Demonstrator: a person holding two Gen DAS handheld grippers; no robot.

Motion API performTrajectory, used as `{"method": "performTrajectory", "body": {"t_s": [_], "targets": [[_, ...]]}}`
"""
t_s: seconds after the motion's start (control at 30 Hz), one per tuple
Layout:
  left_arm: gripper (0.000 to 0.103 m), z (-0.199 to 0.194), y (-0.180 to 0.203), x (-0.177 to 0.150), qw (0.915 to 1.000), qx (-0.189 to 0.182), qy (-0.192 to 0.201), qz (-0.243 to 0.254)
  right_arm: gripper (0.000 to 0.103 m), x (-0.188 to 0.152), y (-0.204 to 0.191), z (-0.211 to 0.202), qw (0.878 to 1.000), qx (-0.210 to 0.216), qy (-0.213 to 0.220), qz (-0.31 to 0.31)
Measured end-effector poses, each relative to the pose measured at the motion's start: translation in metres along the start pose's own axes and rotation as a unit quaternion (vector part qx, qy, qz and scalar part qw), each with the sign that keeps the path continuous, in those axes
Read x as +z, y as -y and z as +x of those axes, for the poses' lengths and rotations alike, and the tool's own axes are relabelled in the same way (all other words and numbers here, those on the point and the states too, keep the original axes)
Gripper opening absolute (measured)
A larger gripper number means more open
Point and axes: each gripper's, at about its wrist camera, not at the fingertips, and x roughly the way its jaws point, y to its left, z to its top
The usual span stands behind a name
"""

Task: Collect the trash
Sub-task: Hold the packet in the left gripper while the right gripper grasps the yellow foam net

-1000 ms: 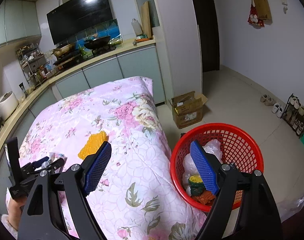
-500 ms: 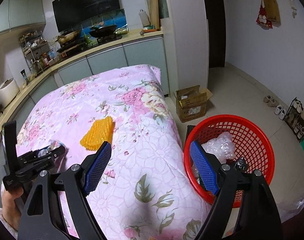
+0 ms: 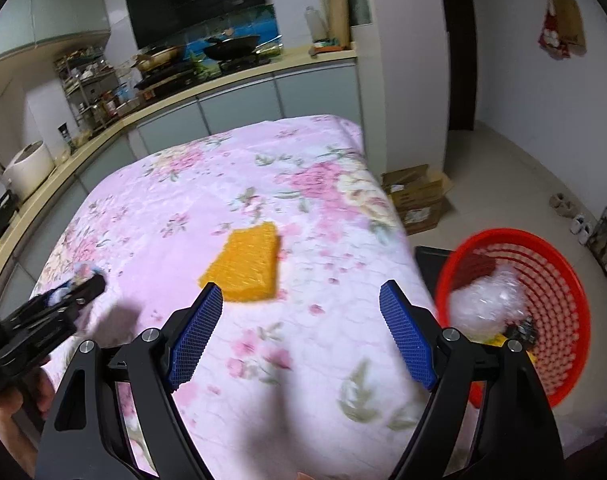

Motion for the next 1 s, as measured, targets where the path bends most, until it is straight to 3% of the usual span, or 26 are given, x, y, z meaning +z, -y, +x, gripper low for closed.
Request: {"method": "performTrajectory", "body": {"t_s": [0.27, 0.6, 0.73, 1.0], "targets": [[0.049, -0.028, -0.017, -0.003, 0.9995, 0.003, 0.030, -0.011, 0.078, 0.015, -0.040, 0.050, 0.998, -0.011, -0.027, -0.048], [0.049, -0.031, -0.030, -0.008, 0.9992, -0.001, 0.032, -0.024, 0.078, 0.020, -0.063, 0.104, 0.992, -0.039, -0.077, -0.089], [0.049, -0.030, -0.030, -0.009, 0.9992, 0.000, 0.032, -0.025, 0.060, 0.017, -0.064, 0.110, 0.991, -0.039, -0.087, -0.093], [0.049, -0.028, -0.028, -0.012, 0.9994, 0.002, 0.027, -0.023, 0.038, 0.012, -0.063, 0.105, 0.991, -0.033, -0.079, -0.104]]}}
